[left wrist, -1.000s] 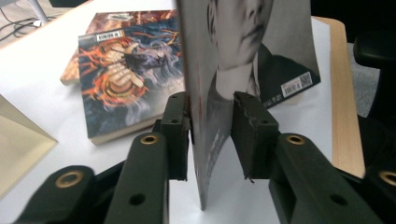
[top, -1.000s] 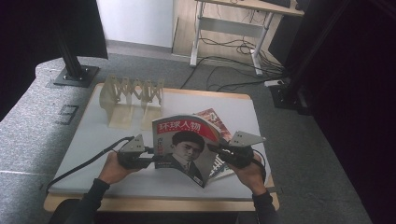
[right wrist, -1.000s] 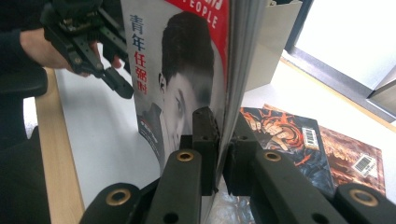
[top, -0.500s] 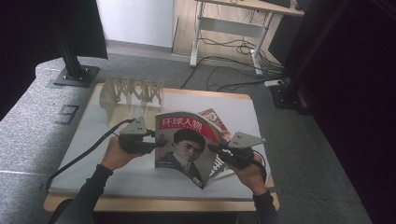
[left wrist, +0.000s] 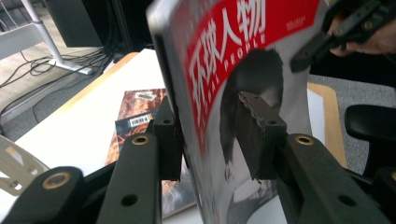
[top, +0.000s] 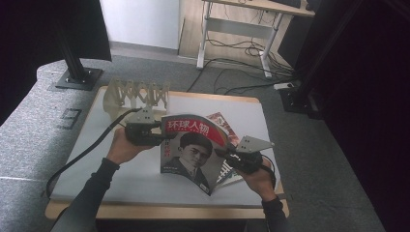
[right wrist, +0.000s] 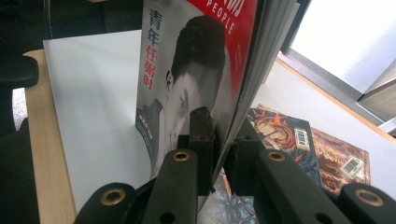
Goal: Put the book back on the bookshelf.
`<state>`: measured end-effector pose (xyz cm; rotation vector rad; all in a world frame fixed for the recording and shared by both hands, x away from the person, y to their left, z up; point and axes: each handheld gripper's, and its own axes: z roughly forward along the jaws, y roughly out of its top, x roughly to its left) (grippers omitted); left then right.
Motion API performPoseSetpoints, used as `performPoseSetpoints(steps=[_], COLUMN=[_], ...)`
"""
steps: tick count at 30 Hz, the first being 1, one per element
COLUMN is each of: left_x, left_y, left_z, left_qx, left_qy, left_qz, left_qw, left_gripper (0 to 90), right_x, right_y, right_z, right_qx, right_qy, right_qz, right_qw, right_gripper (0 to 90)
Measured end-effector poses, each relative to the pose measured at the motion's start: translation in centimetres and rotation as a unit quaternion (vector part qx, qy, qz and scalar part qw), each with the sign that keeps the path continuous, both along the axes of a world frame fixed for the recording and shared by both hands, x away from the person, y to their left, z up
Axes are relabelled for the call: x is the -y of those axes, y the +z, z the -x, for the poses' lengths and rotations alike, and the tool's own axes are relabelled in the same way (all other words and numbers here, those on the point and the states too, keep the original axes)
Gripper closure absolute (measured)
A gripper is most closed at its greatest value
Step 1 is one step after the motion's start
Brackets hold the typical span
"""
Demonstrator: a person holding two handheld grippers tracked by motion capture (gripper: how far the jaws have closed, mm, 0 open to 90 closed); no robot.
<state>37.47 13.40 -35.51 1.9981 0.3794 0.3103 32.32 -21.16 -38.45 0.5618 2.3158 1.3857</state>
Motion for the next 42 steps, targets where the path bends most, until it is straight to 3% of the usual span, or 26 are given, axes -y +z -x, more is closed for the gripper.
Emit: performPoseSetpoints(steps=[4,6,10,28,35,42], left_x=[0.4,0.5,0.6,-0.2,-0.7,-1.1], left_y=[0.6,0.9,1.2,1.9,2.0,2.0], left_z=[-0.5,-0.7,-0.7,0.9,0.8,0.6], left_qx=[0.001,0.002,-0.003,0.002,-0.022,-0.032], left_qy=[0.007,0.011,0.006,0.0,0.0,0.015], left_qz=[-0.001,-0.009,-0.017,-0.047,-0.037,-0.032], left_qw=[1.0,0.9999,0.9998,0.9989,0.999,0.9989], left_gripper=[64.4,74.8,83.3,85.8,86.3,86.5], right_x=[0.0,0.0,0.3,0.9,1.4,2.0], right_y=[0.0,0.0,-0.1,-0.3,-0.8,-1.5], right_z=[0.0,-0.1,-0.3,-1.1,-1.4,-1.4], right_qx=[-0.001,-0.004,-0.015,-0.049,-0.054,-0.059], right_qy=[0.001,0.0,-0.003,-0.028,-0.043,-0.058], right_qz=[0.001,0.0,-0.007,-0.032,-0.035,-0.025], right_qw=[1.0,1.0,0.9999,0.9979,0.997,0.9963], right_gripper=[80.4,80.1,79.9,70.1,60.6,52.5])
